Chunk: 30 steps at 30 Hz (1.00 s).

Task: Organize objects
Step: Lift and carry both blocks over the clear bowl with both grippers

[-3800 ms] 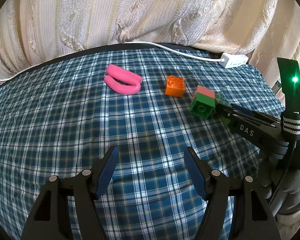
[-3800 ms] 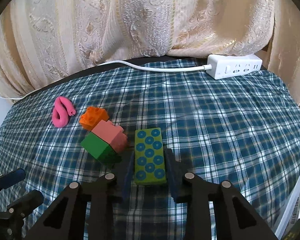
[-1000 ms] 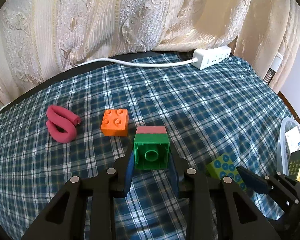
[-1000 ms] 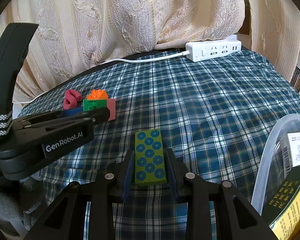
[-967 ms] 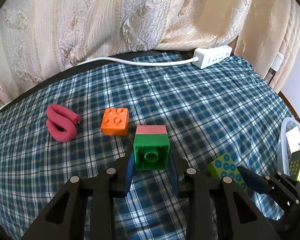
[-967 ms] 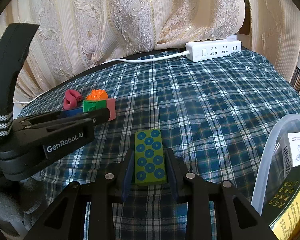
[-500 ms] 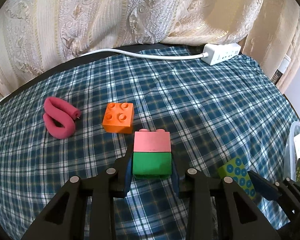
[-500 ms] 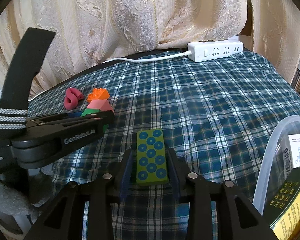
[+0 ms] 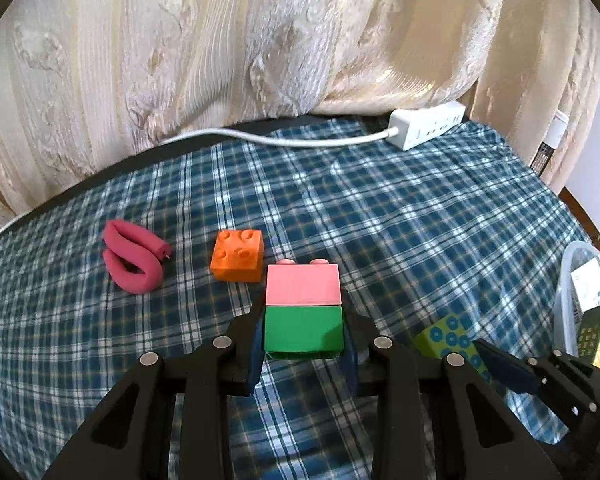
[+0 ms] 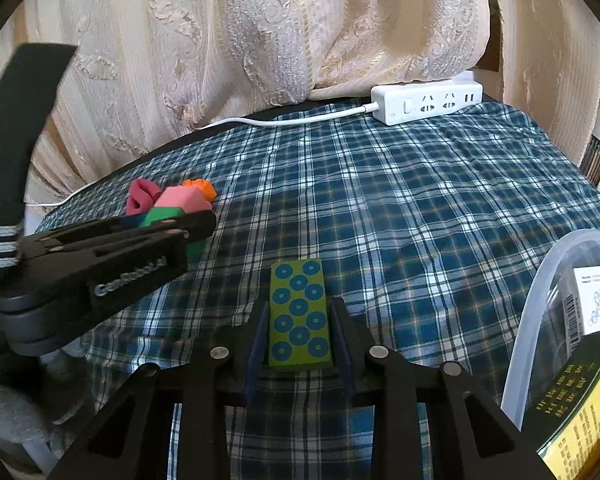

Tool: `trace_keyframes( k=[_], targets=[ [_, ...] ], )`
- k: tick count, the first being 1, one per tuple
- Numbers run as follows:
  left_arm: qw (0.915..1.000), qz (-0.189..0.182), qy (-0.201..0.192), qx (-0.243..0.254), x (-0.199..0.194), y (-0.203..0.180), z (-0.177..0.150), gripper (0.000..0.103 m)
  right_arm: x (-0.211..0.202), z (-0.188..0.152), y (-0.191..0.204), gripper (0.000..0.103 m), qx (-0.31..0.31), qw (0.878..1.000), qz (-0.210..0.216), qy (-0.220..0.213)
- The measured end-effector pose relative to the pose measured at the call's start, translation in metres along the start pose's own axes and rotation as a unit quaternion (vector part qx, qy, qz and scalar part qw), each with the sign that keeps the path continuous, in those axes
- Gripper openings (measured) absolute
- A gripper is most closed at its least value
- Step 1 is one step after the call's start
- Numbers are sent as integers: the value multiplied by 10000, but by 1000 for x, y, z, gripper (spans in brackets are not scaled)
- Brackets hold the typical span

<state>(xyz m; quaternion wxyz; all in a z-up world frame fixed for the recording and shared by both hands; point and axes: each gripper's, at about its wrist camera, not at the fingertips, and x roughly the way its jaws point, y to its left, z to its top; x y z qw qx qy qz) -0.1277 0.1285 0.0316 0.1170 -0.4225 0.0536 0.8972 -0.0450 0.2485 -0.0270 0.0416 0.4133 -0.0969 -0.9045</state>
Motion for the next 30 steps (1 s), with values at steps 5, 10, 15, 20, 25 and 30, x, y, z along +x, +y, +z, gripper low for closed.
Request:
trace_keyframes(
  k=[5, 10, 15, 20, 25, 30],
  targets=[
    [9999, 12, -114, 31, -17, -3, -1, 33, -8, -1, 4, 32, -84, 9998, -7, -199],
    [9996, 29, -264, -15, -35, -3, -3, 33, -19, 1, 6, 32, -117, 9990, 32, -429],
    [9991, 65, -419, -11, -53, -3, -6, 33, -30, 1, 3, 32, -20, 9980, 67, -633],
    [9986, 61, -525, 50, -66, -7, -11, 33, -45, -5, -3, 32, 153, 9970, 31, -764],
    [9982, 9, -592, 118, -74, -13, -12, 33, -63, -13, -11, 32, 358, 9956, -11, -869],
    [9977, -66, -632, 254, -78, -23, -15, 33, -79, -21, -21, 32, 520, 9941, -78, -951]
  ],
)
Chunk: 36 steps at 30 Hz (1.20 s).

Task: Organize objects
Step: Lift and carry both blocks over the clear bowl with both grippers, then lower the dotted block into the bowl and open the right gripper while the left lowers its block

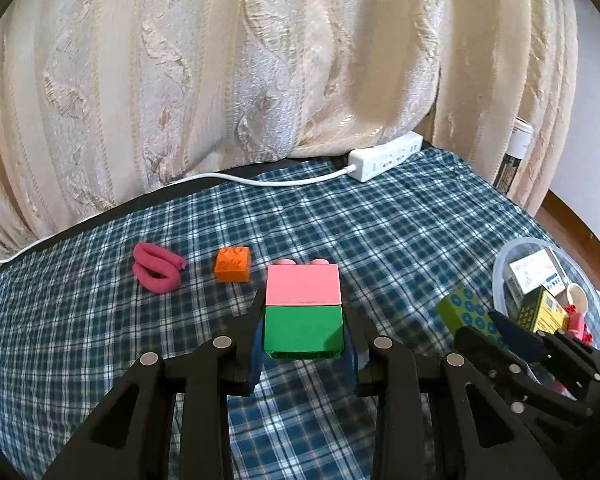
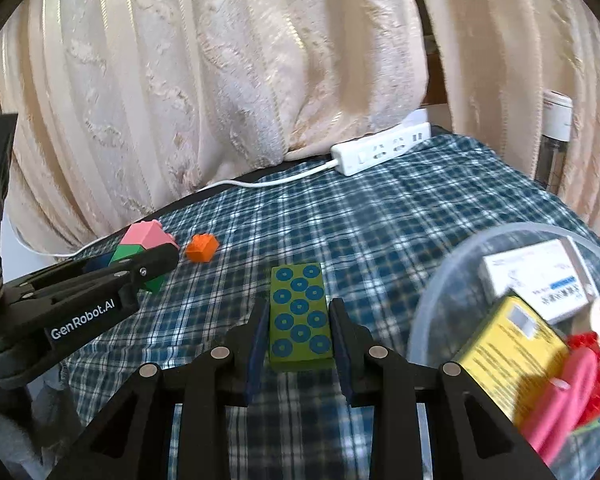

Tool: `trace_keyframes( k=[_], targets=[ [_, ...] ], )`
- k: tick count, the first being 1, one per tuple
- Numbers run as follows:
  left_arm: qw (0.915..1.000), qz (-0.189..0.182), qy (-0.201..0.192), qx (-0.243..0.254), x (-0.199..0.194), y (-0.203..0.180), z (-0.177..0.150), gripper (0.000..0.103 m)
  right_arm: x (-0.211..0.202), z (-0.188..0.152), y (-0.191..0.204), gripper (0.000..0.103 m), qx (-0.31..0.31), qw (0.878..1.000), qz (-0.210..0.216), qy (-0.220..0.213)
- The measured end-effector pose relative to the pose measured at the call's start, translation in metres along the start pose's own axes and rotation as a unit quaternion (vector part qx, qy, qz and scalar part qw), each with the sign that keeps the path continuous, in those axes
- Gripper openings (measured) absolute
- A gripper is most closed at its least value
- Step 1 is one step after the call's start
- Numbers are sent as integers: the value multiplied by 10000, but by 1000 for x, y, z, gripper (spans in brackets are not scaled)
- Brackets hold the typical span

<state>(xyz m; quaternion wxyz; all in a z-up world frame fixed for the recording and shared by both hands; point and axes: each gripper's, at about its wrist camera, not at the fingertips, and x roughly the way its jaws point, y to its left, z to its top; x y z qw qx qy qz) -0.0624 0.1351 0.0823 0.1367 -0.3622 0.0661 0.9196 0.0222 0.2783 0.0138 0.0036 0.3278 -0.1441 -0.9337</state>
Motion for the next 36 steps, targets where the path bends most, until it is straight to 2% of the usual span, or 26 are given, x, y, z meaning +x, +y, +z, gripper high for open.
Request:
trace_keyframes(
  k=[11, 22, 28, 36],
  targets=[
    [9996, -164, -22, 243, -7, -21, -7, 33, -43, -6, -25, 32, 168, 9991, -263, -284],
    [9984, -380, 55, 417, -10, -44, -11, 33, -89, -13, -91, 32, 697, 9923, -857, -558],
    [9974, -505, 75, 514, -13, -58, -11, 33, -102, -18, -129, 32, 1013, 9859, -1191, -600],
    [9953, -661, 65, 710, -19, -84, -8, 33, -103, -24, -153, 32, 1170, 9829, -1296, -593]
  ],
)
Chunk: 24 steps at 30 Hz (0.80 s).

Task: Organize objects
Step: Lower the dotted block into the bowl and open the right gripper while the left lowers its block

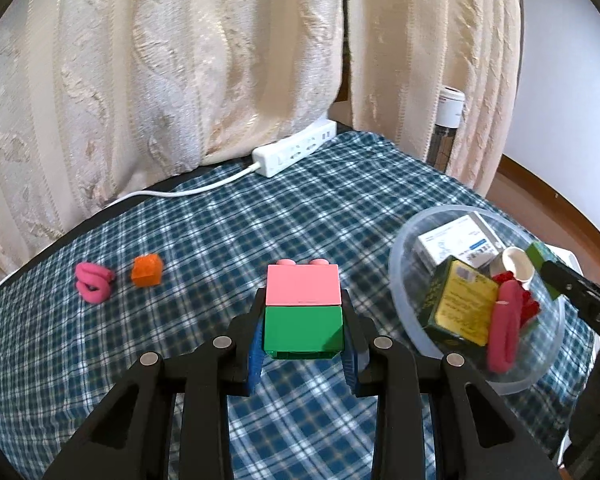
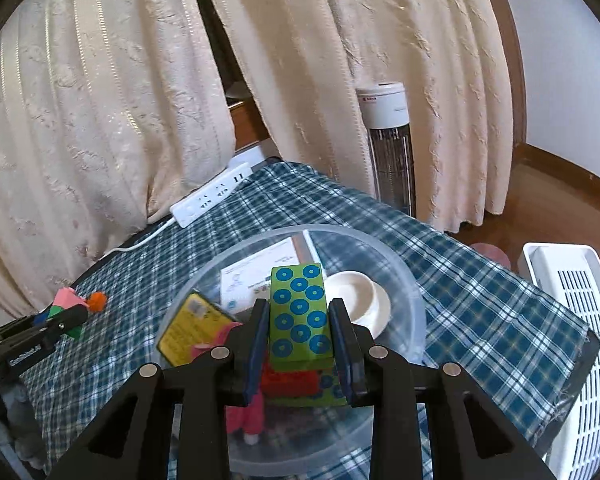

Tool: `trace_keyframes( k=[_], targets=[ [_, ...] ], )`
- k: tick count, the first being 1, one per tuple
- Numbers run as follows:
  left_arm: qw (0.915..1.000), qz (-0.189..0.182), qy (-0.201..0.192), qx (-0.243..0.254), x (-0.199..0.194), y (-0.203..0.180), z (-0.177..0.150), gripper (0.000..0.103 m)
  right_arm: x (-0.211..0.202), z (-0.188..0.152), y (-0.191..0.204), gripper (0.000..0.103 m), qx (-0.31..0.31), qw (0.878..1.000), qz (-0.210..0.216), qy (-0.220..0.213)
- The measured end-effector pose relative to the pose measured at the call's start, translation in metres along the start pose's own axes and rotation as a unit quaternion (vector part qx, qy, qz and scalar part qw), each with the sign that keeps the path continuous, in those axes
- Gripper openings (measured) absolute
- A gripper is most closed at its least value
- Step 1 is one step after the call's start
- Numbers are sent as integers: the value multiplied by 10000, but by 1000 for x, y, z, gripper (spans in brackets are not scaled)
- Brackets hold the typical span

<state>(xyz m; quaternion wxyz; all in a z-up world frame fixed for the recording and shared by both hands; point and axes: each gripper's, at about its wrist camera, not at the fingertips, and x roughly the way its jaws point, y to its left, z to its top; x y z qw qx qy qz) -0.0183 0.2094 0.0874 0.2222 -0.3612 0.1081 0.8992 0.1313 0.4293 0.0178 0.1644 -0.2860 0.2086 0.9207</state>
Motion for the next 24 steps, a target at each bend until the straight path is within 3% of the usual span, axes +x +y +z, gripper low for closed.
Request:
trace_keyframes(
  k=[11, 15, 24],
  targets=[
    [9996, -127, 52, 243, 3, -33, 8, 33, 13, -1, -19, 33, 147, 9997, 93, 153],
    [9993, -150, 58, 337, 4, -43, 9, 33, 10, 1, -24, 42, 171, 9997, 157, 89],
    [9981, -307, 113, 528, 8, -70, 16, 33, -4, 2, -32, 42, 61, 9998, 161, -122]
  ],
)
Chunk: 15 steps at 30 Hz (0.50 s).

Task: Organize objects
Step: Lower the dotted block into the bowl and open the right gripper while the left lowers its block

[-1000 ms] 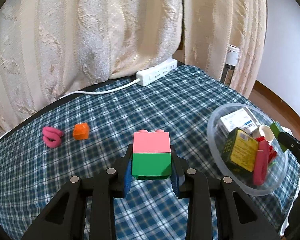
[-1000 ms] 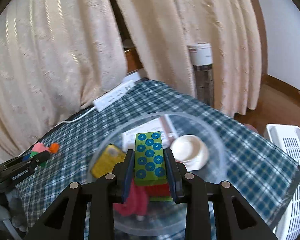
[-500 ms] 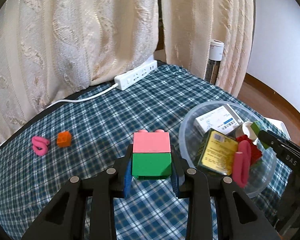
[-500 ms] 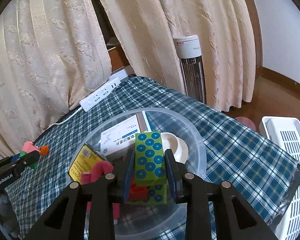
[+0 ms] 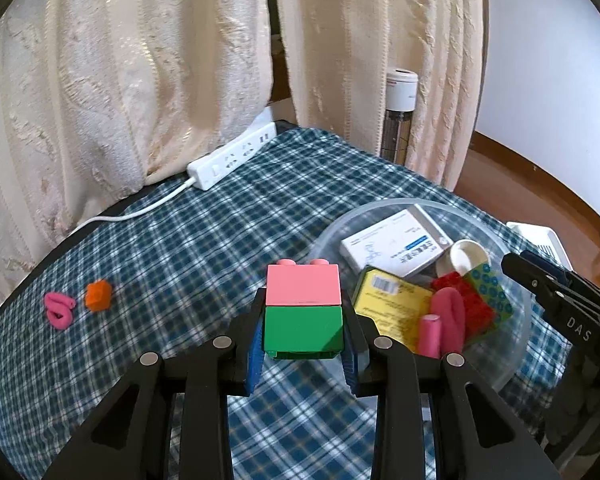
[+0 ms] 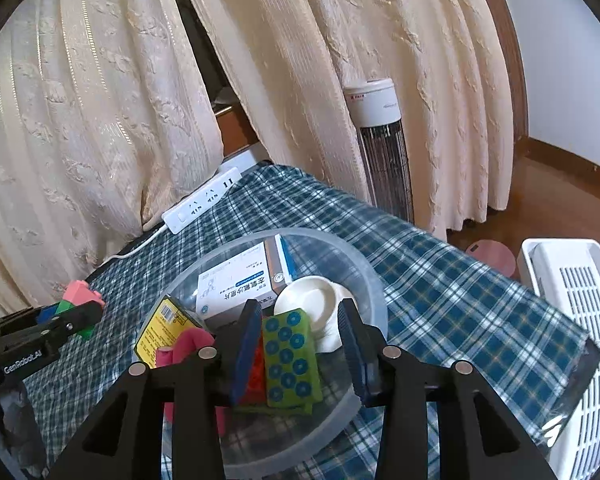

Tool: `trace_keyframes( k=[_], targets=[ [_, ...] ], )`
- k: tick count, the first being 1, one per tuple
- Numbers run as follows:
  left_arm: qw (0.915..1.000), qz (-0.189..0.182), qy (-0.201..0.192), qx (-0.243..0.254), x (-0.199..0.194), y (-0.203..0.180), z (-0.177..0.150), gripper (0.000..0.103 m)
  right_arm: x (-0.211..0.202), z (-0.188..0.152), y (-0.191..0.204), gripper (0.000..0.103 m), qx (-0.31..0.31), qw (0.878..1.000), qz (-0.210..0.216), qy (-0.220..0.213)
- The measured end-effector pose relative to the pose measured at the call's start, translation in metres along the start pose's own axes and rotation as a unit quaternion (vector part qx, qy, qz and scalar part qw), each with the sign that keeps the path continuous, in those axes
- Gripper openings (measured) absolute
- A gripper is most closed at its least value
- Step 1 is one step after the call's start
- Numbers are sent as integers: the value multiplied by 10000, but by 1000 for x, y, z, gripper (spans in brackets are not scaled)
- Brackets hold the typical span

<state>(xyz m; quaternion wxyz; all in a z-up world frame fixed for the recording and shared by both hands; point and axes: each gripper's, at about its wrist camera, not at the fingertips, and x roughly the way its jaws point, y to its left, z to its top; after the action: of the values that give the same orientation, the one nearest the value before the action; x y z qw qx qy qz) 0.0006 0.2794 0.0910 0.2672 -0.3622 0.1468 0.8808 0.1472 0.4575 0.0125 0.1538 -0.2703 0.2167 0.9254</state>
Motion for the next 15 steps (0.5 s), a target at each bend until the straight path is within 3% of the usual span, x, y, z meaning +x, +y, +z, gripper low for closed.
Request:
trace_keyframes(
  k=[15],
  targets=[
    [9980, -514, 1, 380, 18, -58, 23, 33, -12, 1, -19, 44, 150, 9997, 32, -178]
  ],
)
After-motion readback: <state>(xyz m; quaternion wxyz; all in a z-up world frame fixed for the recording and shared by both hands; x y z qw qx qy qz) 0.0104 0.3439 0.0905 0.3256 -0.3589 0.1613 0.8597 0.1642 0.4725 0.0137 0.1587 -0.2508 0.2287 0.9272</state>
